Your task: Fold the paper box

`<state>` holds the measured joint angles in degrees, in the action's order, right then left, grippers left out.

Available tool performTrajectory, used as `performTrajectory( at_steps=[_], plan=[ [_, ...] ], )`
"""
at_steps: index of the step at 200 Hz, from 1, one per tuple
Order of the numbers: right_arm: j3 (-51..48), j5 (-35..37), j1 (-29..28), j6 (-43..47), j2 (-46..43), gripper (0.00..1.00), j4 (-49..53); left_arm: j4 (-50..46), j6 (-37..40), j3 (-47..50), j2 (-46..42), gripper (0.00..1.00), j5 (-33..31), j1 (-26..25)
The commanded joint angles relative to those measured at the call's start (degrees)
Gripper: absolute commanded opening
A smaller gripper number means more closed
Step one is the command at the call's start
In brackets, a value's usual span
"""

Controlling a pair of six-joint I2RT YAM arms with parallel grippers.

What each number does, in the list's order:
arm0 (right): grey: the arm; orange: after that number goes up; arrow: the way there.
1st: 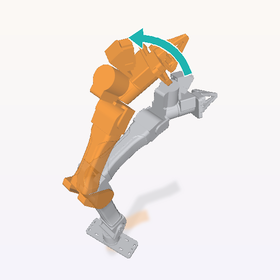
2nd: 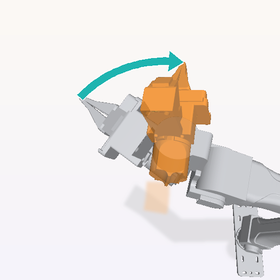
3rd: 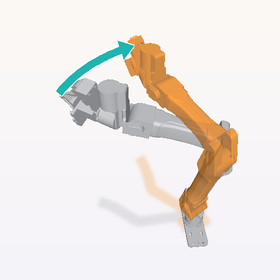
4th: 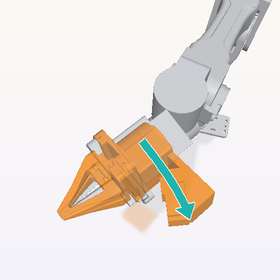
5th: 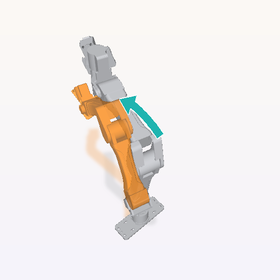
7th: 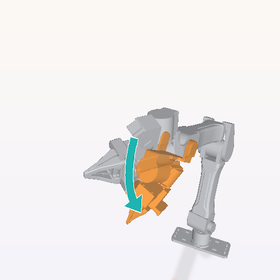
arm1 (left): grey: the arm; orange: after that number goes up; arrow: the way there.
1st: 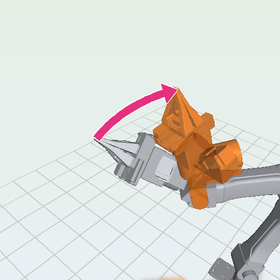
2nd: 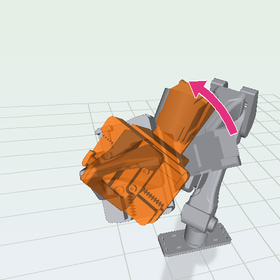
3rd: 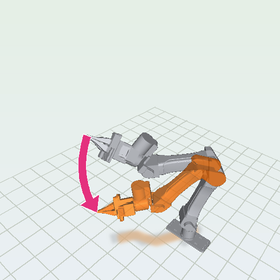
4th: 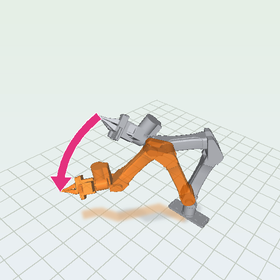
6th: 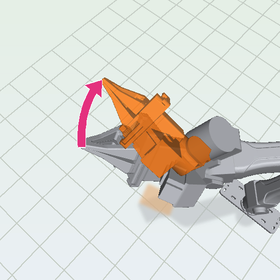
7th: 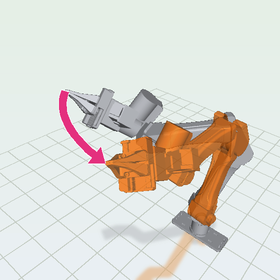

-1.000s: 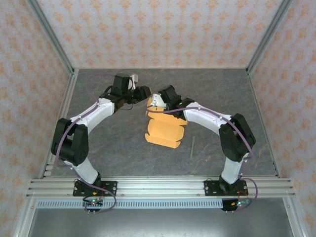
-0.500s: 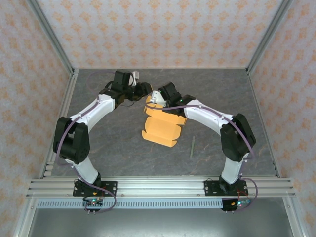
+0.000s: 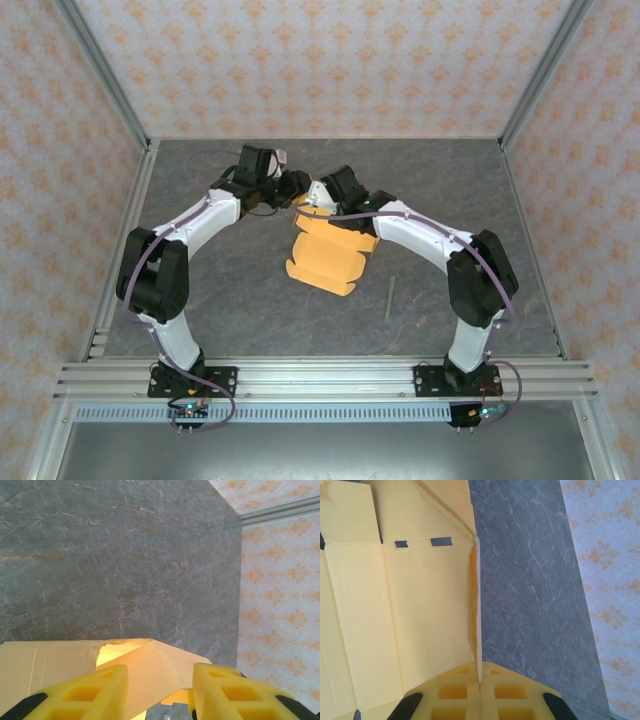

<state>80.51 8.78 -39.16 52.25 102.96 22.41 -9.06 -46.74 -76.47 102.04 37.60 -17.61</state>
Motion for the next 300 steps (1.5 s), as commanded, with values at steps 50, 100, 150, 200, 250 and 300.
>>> performTrajectory(
  at_steps=[50, 100, 150, 200, 250, 300],
  plan=[
    [2.8, 0.5, -1.0, -2.1, -0.7, 0.00, -1.3, 2.8, -3.7, -4.2, 3.8, 0.40, 5.7, -1.8],
    [3.9, 3.4, -1.2, -0.4, 0.4, 0.00, 0.1, -9.3, 5.0, -10.3, 1.7, 0.41, -1.2, -1.5],
    [4.1, 3.5, -1.2, -0.3, 0.3, 0.00, 0.4, -9.3, 4.5, -9.1, -1.8, 0.41, -1.6, 0.0],
    [4.5, 3.3, -1.2, -0.6, 0.5, 0.00, 0.7, -7.0, 1.4, -8.4, 0.6, 0.38, 0.4, -0.1],
    [5.0, 3.7, -1.2, -0.9, 0.9, 0.00, 0.9, -7.7, 1.1, -9.5, 2.9, 0.36, 1.4, -1.2],
    [5.9, 3.6, -1.4, -1.7, 1.5, 0.00, 0.5, -6.7, -0.7, -8.4, 4.0, 0.36, 1.7, -1.8]
  ],
)
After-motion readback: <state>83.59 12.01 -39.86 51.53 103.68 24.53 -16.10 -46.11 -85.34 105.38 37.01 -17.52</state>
